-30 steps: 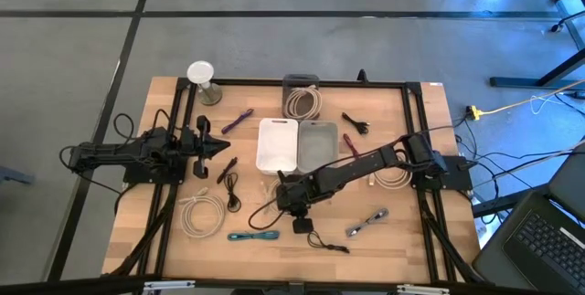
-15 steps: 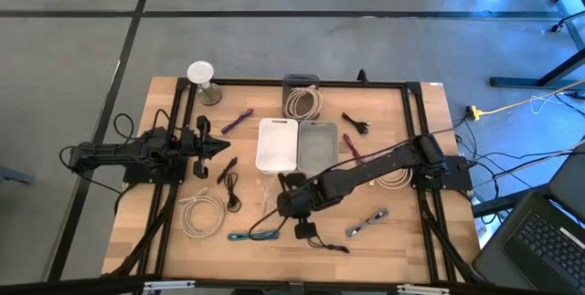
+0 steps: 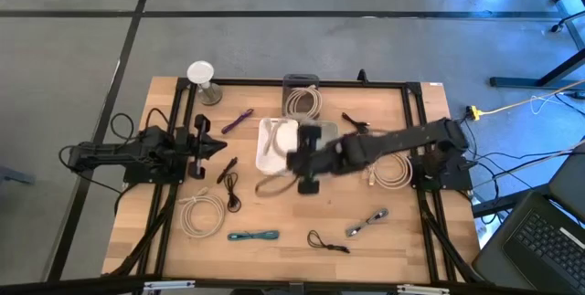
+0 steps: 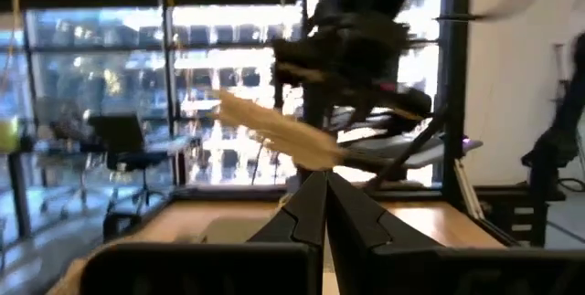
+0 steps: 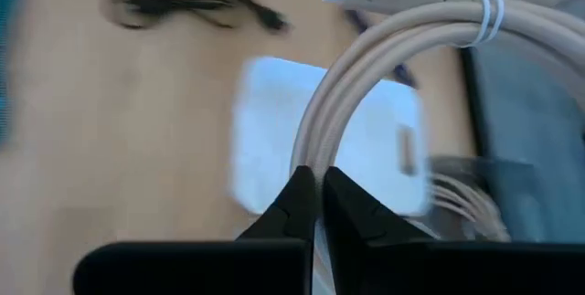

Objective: Pick & Place USB Port
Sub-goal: Put the brown HDMI cable into the black bin

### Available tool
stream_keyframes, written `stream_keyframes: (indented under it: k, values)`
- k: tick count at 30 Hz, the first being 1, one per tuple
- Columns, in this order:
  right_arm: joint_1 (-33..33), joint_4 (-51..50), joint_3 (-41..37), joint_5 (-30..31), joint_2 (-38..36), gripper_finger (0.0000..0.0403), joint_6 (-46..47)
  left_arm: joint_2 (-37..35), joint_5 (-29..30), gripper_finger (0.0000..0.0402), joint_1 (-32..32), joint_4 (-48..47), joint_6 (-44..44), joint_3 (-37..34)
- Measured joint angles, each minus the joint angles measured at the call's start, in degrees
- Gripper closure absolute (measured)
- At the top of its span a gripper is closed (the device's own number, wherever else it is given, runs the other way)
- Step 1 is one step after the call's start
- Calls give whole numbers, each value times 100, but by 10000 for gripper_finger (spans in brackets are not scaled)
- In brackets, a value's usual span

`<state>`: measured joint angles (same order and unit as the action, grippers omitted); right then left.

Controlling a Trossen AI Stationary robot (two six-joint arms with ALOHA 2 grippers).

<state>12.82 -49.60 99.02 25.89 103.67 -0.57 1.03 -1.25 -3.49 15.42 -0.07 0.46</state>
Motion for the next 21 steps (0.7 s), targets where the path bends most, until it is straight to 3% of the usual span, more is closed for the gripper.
stream_keyframes:
  k: [3,7,9,12,16,21]
  values:
    - [-325,770,-685,-99,-753,396,-256,41,-17,398,0,64,187,0]
    - [-1013,1857,-1703,-1247,-1569,396,-545,96,19,398,0,176,339,-2]
    - [-1450,1921,-1933,-1526,-1778,396,-471,114,19,398,0,251,400,1]
    - [-2044,2055,-2027,-1772,-1855,397,-464,167,23,398,0,423,482,1]
    - [-2619,2405,-2044,-2541,-1666,397,-803,270,26,398,0,441,491,-1]
    - [-3278,2222,-2012,-3102,-1283,397,-764,395,34,398,0,442,491,1]
